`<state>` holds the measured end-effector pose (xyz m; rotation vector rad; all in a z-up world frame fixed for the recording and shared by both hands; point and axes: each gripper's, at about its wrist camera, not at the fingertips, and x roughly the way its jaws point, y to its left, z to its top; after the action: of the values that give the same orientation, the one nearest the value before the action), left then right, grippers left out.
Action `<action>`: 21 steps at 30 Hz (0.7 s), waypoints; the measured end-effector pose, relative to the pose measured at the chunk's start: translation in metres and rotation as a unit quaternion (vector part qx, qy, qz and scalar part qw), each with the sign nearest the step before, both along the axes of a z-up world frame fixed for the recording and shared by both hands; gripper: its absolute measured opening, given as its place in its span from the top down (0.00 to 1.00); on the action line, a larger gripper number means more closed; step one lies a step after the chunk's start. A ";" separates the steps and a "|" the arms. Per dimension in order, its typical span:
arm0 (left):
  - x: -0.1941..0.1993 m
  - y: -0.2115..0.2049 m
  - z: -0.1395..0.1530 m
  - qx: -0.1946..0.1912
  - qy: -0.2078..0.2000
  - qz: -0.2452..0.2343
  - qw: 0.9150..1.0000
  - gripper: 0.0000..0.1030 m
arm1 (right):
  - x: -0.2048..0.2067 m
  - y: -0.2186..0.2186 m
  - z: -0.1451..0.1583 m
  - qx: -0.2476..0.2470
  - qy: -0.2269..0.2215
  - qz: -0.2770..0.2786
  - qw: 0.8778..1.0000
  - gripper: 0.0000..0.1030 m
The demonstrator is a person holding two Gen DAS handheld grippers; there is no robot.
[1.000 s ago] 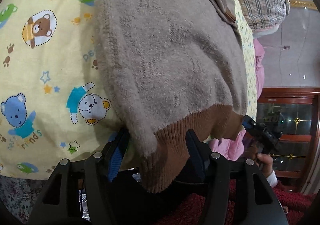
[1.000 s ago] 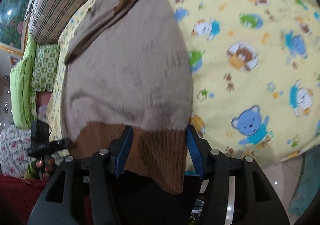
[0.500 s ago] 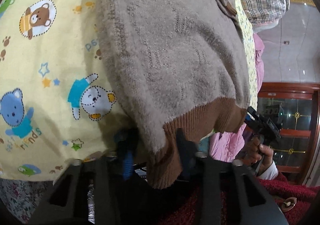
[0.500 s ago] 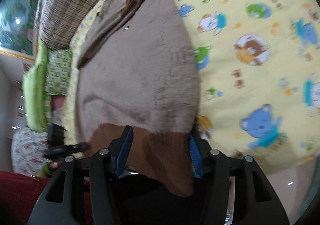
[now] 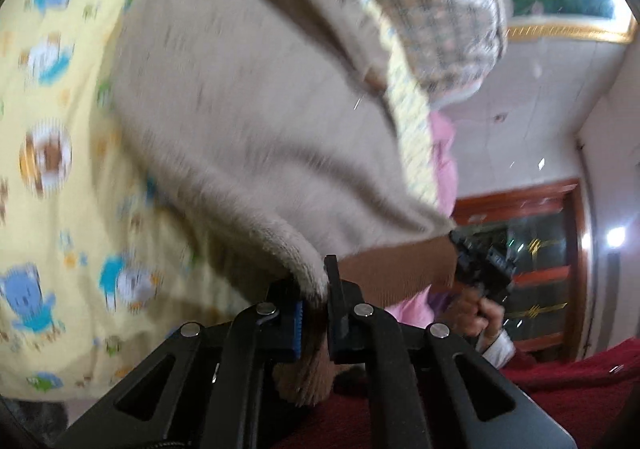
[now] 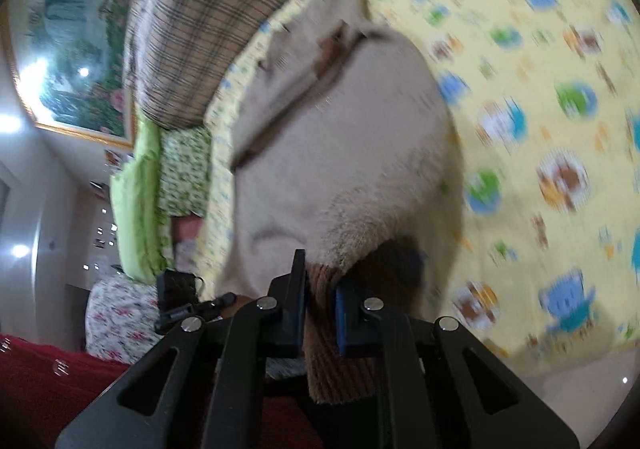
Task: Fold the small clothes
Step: 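Lift the hem with both tools and fold it up toward the collar, release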
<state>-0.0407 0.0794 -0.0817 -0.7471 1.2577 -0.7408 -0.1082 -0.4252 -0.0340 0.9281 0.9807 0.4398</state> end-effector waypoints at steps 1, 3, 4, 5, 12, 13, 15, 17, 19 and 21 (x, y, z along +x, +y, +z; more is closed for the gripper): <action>0.007 0.003 0.006 -0.010 -0.007 0.012 1.000 0.94 | 0.006 0.001 0.008 0.004 -0.012 -0.001 1.000 0.88; 0.023 0.011 0.021 -0.032 -0.025 0.039 0.998 0.94 | 0.017 0.002 0.022 0.013 -0.032 -0.003 0.999 0.88; 0.031 0.014 0.027 -0.040 -0.033 0.048 0.997 0.94 | 0.022 0.000 0.028 0.019 -0.043 -0.005 0.999 0.88; 0.043 0.016 0.036 -0.045 -0.045 0.059 0.996 0.94 | 0.032 0.001 0.036 0.025 -0.056 -0.007 0.998 0.88; 0.131 0.019 0.071 -0.058 -0.100 0.109 0.987 0.94 | 0.116 -0.006 0.055 0.061 -0.109 -0.013 0.992 0.87; 0.141 0.019 0.073 -0.058 -0.104 0.115 0.986 0.94 | 0.133 -0.006 0.055 0.066 -0.115 -0.013 0.991 0.88; 0.172 0.020 0.077 -0.057 -0.112 0.130 0.983 0.94 | 0.164 -0.004 0.054 0.058 -0.120 -0.014 0.991 0.87; 0.200 0.020 0.077 -0.051 -0.115 0.144 0.981 0.94 | 0.197 -0.007 0.049 0.060 -0.116 -0.021 0.991 0.88; 0.224 0.020 0.073 -0.054 -0.112 0.160 0.979 0.94 | 0.229 -0.012 0.040 0.064 -0.110 -0.034 0.991 0.88; 0.247 0.023 0.063 -0.054 -0.104 0.178 0.977 0.94 | 0.257 -0.017 0.029 0.070 -0.098 -0.045 0.992 0.88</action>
<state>0.2062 0.1028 -0.0191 -0.9284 0.8681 -0.5789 0.1489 -0.4418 -0.0049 1.0310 0.7339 0.5179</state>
